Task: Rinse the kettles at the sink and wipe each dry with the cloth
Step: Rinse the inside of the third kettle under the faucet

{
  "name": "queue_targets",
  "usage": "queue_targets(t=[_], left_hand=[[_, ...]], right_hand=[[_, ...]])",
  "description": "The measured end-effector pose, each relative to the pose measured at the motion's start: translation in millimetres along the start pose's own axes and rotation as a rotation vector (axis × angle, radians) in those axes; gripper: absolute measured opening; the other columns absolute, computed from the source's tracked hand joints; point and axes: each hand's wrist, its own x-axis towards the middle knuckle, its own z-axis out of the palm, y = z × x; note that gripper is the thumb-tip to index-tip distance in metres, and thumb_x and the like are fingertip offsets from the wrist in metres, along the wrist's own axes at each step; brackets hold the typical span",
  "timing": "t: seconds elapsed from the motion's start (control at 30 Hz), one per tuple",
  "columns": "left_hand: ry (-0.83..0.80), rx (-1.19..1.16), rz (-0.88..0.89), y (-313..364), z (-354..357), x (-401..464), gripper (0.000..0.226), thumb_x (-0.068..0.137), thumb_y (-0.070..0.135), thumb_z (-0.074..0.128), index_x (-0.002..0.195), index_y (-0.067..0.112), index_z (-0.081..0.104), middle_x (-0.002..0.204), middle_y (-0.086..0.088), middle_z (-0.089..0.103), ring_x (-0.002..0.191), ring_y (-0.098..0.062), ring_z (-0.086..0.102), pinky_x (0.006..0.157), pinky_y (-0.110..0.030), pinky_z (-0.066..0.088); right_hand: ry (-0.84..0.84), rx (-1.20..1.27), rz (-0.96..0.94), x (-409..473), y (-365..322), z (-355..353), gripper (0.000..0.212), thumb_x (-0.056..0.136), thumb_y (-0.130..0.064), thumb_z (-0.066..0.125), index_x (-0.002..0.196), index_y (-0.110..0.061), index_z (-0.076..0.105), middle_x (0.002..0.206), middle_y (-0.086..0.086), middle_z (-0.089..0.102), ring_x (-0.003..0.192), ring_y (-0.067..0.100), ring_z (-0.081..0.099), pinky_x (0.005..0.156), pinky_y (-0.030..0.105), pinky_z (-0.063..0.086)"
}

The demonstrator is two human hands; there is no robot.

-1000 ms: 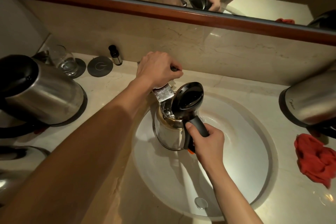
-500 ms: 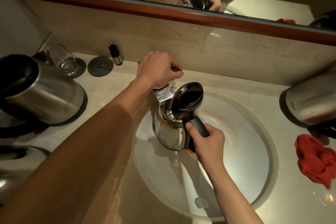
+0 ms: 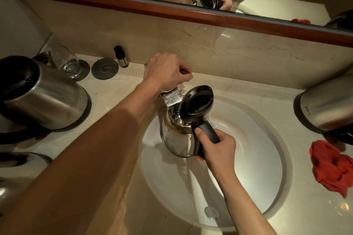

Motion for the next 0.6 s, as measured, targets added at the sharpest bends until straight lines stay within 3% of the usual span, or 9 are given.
queue_targets(t=[0.47,0.6], left_hand=[[0.0,-0.006,-0.005,0.9,-1.3,-0.9,0.019,0.087,0.049,0.063,0.096,0.04,0.077,0.096,0.015,0.076,0.093,-0.018,0.066,0.085,-0.033,0.048],[0.004,0.001,0.006,2.0,-1.7,-0.9,0.019,0.088,0.049,0.062,0.096,0.04,0.077,0.096,0.014,0.075,0.093,-0.017,0.065,0.082,-0.031,0.041]], right_hand=[[0.005,0.001,-0.001,-0.8,0.9,0.0,0.047,0.064,-0.056,0.073,0.045,-0.024,0.046,0.048,-0.003,0.036,0.052,0.019,0.036,0.056,0.035,0.033],[0.008,0.004,-0.001,-0.5,1.4,0.0,0.047,0.064,-0.056,0.073,0.046,-0.022,0.046,0.048,-0.002,0.036,0.052,0.02,0.035,0.056,0.036,0.033]])
